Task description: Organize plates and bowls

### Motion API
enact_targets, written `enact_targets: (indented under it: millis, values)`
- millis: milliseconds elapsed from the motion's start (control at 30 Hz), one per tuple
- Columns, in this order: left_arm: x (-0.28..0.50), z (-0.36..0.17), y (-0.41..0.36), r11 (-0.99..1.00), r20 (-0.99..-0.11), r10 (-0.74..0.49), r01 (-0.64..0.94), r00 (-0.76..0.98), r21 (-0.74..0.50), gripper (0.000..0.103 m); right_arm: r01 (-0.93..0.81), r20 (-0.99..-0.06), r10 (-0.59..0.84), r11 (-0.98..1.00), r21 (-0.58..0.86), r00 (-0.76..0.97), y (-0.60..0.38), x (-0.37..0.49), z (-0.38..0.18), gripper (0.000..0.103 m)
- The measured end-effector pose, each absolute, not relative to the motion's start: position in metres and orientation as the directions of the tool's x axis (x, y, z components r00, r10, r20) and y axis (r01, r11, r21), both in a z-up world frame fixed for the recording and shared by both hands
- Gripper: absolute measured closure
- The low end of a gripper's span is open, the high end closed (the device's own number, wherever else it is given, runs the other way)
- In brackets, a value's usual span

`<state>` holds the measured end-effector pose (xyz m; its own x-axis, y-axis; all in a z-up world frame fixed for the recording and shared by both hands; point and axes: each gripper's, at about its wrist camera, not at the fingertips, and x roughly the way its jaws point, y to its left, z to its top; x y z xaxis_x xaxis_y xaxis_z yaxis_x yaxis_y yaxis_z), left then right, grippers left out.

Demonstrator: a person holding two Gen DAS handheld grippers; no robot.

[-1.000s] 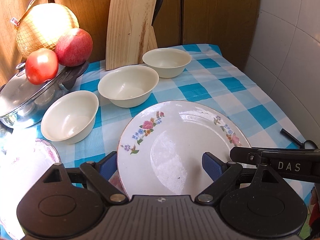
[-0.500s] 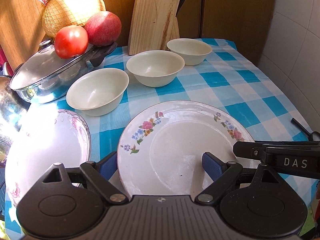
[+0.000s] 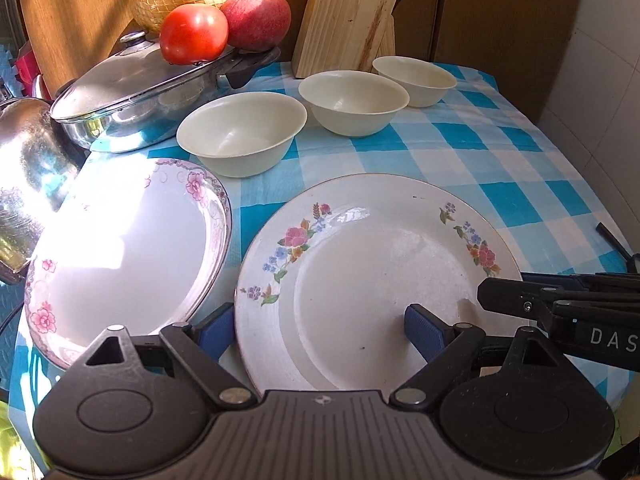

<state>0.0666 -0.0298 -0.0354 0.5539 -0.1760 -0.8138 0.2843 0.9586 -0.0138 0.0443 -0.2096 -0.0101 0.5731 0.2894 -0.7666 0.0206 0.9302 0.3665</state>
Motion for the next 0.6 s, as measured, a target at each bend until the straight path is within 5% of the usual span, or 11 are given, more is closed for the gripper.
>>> enact_targets:
  millis: [600]
  values:
    - [0.04,-0.032,-0.003,0.949,-0.796,-0.211,0.313,0.567,-0.028,0.023,-0.145,-0.797,0.212,0.977,0.157,0.565,-0.174,0.025,0.002,0.055]
